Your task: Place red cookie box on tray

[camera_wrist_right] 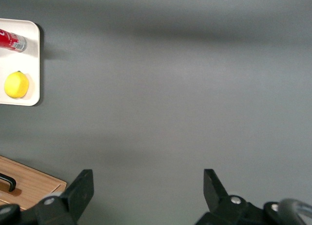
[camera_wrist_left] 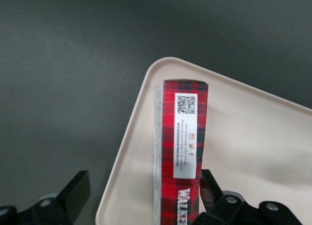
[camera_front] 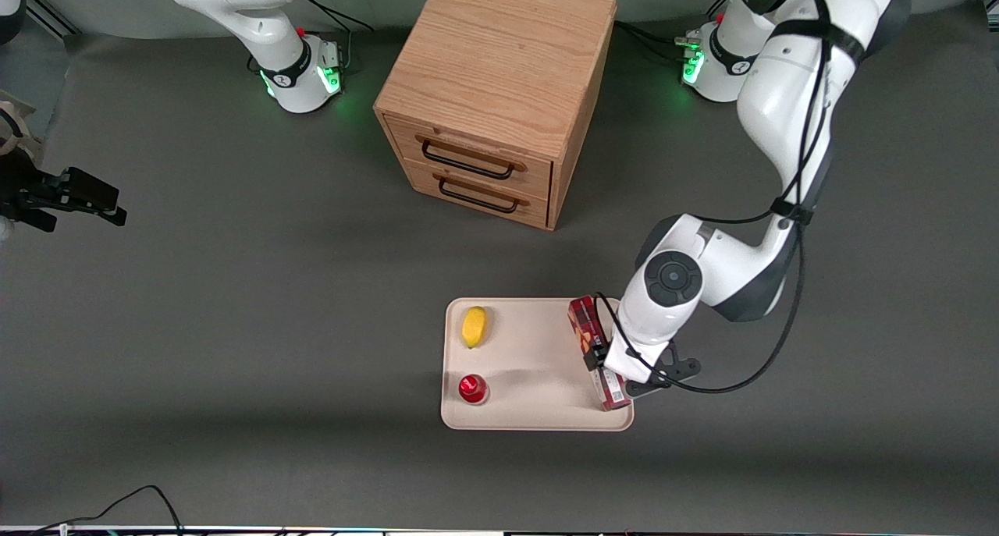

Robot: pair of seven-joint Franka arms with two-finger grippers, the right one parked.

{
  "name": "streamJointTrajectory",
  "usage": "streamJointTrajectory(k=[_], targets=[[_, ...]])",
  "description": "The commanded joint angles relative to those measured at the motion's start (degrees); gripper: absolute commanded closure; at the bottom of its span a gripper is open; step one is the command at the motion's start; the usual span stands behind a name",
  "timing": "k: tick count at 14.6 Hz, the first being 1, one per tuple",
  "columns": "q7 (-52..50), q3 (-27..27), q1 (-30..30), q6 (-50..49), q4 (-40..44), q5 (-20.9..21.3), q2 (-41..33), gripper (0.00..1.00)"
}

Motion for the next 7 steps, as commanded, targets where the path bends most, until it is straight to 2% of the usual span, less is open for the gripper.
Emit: streamJointTrajectory(k=[1,4,7], targets=[[3.5,-1.4,0.2,-13.2,7.0,-3.0,-2.2,0.00],[15.8,0.0,2.8,-25.0,9.2,-9.3,-9.2,0.00],[33.4,8.3,3.1,-32.0,2.8,-12.3,-20.4,0.00]])
